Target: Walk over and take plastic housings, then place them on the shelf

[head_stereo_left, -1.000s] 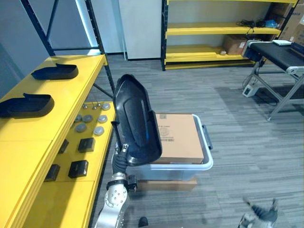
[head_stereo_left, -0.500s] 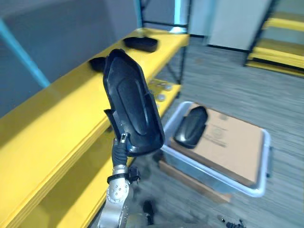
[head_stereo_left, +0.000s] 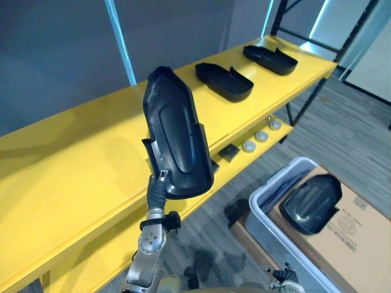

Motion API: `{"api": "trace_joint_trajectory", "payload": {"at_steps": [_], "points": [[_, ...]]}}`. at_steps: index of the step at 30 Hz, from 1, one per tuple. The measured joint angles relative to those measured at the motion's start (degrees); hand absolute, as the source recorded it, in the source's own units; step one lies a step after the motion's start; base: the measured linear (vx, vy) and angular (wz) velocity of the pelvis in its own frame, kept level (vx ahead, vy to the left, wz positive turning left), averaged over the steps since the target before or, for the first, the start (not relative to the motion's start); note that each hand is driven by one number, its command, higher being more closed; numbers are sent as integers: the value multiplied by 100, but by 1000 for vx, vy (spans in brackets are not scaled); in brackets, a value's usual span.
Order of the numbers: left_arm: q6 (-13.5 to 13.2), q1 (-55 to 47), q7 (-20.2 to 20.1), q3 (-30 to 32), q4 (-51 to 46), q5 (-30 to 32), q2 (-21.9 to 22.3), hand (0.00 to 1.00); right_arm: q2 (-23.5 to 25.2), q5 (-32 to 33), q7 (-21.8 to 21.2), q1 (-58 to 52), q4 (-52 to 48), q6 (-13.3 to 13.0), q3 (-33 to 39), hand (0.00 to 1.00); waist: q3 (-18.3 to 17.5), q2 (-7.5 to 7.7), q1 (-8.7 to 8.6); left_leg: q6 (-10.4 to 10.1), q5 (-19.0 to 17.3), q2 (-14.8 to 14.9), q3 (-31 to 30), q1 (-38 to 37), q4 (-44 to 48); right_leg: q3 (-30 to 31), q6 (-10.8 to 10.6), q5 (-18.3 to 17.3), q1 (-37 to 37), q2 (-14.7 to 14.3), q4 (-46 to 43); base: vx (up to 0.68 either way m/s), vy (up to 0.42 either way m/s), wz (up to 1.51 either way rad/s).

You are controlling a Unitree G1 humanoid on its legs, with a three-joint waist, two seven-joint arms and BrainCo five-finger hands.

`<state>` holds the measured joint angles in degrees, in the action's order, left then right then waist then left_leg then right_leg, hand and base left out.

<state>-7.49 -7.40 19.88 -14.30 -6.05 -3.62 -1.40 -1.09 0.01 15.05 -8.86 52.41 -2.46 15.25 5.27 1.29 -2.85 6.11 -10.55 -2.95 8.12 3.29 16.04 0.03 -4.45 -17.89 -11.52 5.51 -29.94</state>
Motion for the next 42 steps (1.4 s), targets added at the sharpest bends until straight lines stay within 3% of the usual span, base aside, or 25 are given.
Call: {"api": "trace_joint_trajectory", "payload": {"at_steps": [1,2,3,4,5,7,8,12,21,24,27,29,32,42], "points": [[-25,14,41,-45,-65,53,37,100,44,-7,1,-79,-3,19,-37,0,2,91,11,-60,-86,-81,-141,-10,88,228,-65,174,-69,-24,200,154,-167,133],[-35,11,53,-64,-129,104,67,100,104,-10,2,-208,-38,20,-72,0,11,268,58,-83,-210,-214,-331,-20,231,232,-8,575,-66,89,410,163,-199,134],[-43,-15,62,-60,-162,112,73,100,139,-10,-6,-254,-42,26,-76,0,-3,354,140,-112,-292,-263,-368,-4,339,208,42,786,-58,142,507,203,-257,96],[-56,-111,143,-58,-165,108,162,100,113,-9,-19,-284,-72,41,-82,0,4,289,221,-283,-504,-161,-543,36,615,72,-48,864,54,103,492,179,-239,58],[-61,-237,158,-50,-177,106,255,100,69,-16,-15,-320,-154,43,-105,0,-70,172,255,-415,-598,2,-670,106,689,-104,59,906,162,-28,696,168,-222,47],[-56,-273,148,-83,-179,106,329,100,23,-34,-17,-323,-217,44,-206,0,-83,97,266,-461,-615,267,-618,162,633,-313,205,1015,262,-168,1021,126,-211,36],[-56,-266,133,-129,-179,107,347,100,43,-39,-16,-334,-222,43,-213,0,-89,92,212,-562,-555,421,-578,172,563,-493,253,1053,359,-213,1174,113,-234,46],[-46,-267,128,-289,-179,124,365,100,88,-47,-15,-432,-326,40,-224,0,-134,105,222,-800,-352,564,-581,-112,172,-648,351,1115,673,-323,1481,109,-160,20],[23,-100,72,-328,-68,219,380,100,140,-68,-14,-518,-430,9,-341,0,-398,226,234,-796,-52,589,-626,-268,-282,-682,417,1471,966,-427,2156,-6,-21,3],[107,548,300,-286,547,400,348,100,129,-114,-14,-559,-437,6,-439,0,-418,211,242,-798,147,569,-642,-385,-575,-688,429,1600,1047,-425,2336,-84,-18,6],[269,1195,467,-162,1374,574,291,100,137,-138,-18,-551,-438,3,-458,0,-540,223,157,-835,439,553,-672,-472,-1052,-753,482,1772,1046,-432,2601,-76,-49,5],[391,1402,544,-24,1800,600,287,100,126,-223,-23,-503,-440,-42,-457,0,-553,152,19,-896,646,556,-686,-546,-1399,-773,454,1842,1026,-452,2750,-79,-54,2],[501,1590,579,47,2331,590,283,100,125,-286,-22,-499,-431,-102,-458,0,-550,117,-15,-985,802,604,-665,-629,-1683,-787,432,1872,1022,-506,2857,-48,-56,2],[612,2770,936,681,3873,523,-87,100,44,-294,-33,-293,-310,-99,-684,0,-492,117,-271,-1000,999,670,-604,-702,-2045,-687,496,2032,1017,-621,3141,17,-8,-4]]}}
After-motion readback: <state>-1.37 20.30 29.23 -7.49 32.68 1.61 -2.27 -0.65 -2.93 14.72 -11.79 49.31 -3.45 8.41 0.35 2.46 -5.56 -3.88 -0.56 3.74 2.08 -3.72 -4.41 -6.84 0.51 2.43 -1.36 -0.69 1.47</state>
